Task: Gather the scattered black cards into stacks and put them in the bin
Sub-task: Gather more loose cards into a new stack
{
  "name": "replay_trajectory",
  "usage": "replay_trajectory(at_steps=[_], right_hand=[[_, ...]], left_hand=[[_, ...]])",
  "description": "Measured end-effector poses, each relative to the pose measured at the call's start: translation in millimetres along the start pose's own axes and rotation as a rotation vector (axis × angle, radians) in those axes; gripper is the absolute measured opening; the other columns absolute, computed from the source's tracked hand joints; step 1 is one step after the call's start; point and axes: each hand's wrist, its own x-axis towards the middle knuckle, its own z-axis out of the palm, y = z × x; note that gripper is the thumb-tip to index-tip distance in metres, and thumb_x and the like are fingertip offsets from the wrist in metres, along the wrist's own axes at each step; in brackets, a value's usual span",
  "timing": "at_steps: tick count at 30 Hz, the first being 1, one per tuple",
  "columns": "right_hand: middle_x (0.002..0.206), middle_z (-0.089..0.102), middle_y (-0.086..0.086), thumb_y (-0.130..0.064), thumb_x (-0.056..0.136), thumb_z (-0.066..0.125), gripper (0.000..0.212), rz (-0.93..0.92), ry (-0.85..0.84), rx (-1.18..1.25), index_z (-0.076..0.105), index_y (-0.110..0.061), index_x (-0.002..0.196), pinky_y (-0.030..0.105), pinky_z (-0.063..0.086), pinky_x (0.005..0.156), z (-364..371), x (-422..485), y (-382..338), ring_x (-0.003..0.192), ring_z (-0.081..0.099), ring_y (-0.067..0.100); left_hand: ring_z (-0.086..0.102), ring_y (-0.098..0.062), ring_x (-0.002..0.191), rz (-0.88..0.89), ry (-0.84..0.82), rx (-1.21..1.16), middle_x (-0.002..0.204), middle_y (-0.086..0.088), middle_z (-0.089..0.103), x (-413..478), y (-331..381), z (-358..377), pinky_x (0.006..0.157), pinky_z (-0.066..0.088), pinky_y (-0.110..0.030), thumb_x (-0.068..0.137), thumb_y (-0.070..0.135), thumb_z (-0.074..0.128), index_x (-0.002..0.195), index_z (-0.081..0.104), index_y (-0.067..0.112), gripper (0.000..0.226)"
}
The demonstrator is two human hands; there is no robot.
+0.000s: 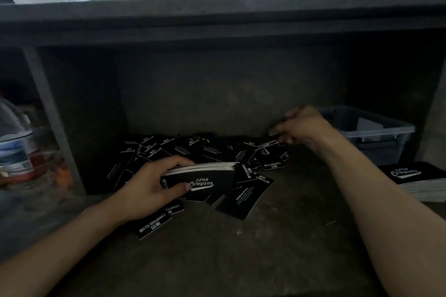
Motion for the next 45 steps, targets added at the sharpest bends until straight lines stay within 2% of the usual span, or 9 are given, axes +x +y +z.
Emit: replay_trajectory(at_steps=[3, 7, 17, 22, 25, 33, 36, 39, 45], right_hand=[[0.076, 0.067, 0.017, 0.008, 0.083, 0.067, 0.051, -0.068, -0.187, 0.146, 0.044, 0.003, 0.128, 0.025, 0.056, 0.044, 20.9, -18.1, -2.6, 0.052, 0.070, 0.019], [0.103, 0.065, 0.016, 0.012, 0.078, 0.069, 0.097, -0.165, -0.293, 0.219, 0.021, -0.034, 0.148, 0.033, 0.059, 0.053, 46.4, -23.6, 0.6, 0.069, 0.073, 0.028], [0.093, 0.076, 0.000, -0.042, 0.085, 0.070, 0.024, -0.143, -0.622, -0.077, 0.077, -0.019, 0.085, 0.025, 0.056, 0.067, 61.8, -31.7, 9.0, 0.086, 0.073, 0.014], [0.106, 0.068, 0.003, -0.045, 0.081, 0.074, 0.040, -0.252, 0.018, -0.672, 0.069, -0.016, 0.107, 0.027, 0.051, 0.080, 37.6, -11.7, 14.5, 0.097, 0.065, 0.020], [0.126, 0.060, 0.008, -0.042, 0.071, 0.083, 0.068, -0.058, -0.122, -0.864, 0.057, -0.008, 0.124, 0.028, 0.048, 0.089, 32.9, -3.8, 26.3, 0.114, 0.058, 0.026], [0.101, 0.061, 0.013, -0.011, 0.085, 0.069, 0.026, -0.030, 0.086, -0.388, 0.058, -0.003, 0.107, 0.033, 0.055, 0.068, 9.1, 9.5, 14.2, 0.084, 0.060, 0.023], [0.114, 0.060, 0.011, 0.011, 0.074, 0.065, 0.060, -0.008, -0.027, 0.101, 0.049, -0.010, 0.127, 0.029, 0.053, 0.051, 15.6, 0.0, 7.2, 0.097, 0.061, 0.023], [0.110, 0.057, 0.003, 0.018, 0.071, 0.057, 0.080, -0.037, -0.111, 0.342, 0.044, -0.036, 0.129, 0.033, 0.058, 0.054, 26.4, -6.8, 1.7, 0.099, 0.059, 0.022], [0.104, 0.065, 0.007, 0.003, 0.084, 0.064, 0.030, -0.103, -0.108, 0.422, 0.058, -0.021, 0.101, 0.044, 0.059, 0.077, 47.2, -10.8, 2.5, 0.087, 0.066, 0.021]], left_hand=[[0.071, -0.014, 0.100, -0.012, 0.012, 0.005, 0.108, 0.006, 0.072, 0.2, -0.4, 0.5, 0.087, 0.058, -0.035, 0.088, 0.009, 0.075, 0.113, 0.068, 0.023, 0.029], [0.069, -0.017, 0.099, -0.013, 0.002, 0.004, 0.107, 0.001, 0.070, 1.0, -0.9, -0.4, 0.088, 0.056, -0.038, 0.087, 0.008, 0.076, 0.107, 0.069, 0.021, 0.025], [0.066, -0.011, 0.114, -0.038, 0.046, -0.104, 0.123, 0.012, 0.067, -0.5, -6.2, -0.1, 0.096, 0.054, -0.026, 0.085, 0.014, 0.078, 0.131, 0.049, 0.034, 0.058], [0.072, -0.013, 0.100, 0.002, -0.006, -0.054, 0.111, 0.004, 0.073, -0.9, -0.8, -0.8, 0.087, 0.058, -0.028, 0.089, 0.018, 0.071, 0.117, 0.065, 0.034, 0.033], [0.070, -0.014, 0.107, -0.010, -0.023, -0.078, 0.116, 0.006, 0.073, -1.0, -1.0, -1.0, 0.091, 0.057, -0.032, 0.091, 0.013, 0.070, 0.123, 0.065, 0.030, 0.036], [0.071, -0.013, 0.104, -0.032, -0.002, -0.072, 0.112, 0.005, 0.074, -1.2, 1.2, -0.2, 0.092, 0.057, -0.034, 0.090, 0.003, 0.071, 0.121, 0.066, 0.022, 0.036], [0.071, -0.013, 0.102, -0.042, 0.003, -0.071, 0.111, 0.004, 0.074, -0.7, 2.3, 0.3, 0.092, 0.057, -0.035, 0.090, 0.002, 0.072, 0.119, 0.066, 0.021, 0.035], [0.071, -0.014, 0.101, -0.031, 0.001, -0.063, 0.110, 0.002, 0.074, -0.6, 2.8, 0.1, 0.091, 0.057, -0.036, 0.089, 0.002, 0.072, 0.118, 0.067, 0.019, 0.034], [0.068, -0.015, 0.107, 0.012, 0.021, -0.014, 0.115, 0.003, 0.068, 1.3, -1.4, 0.6, 0.094, 0.055, -0.033, 0.088, 0.010, 0.076, 0.118, 0.067, 0.021, 0.034]])
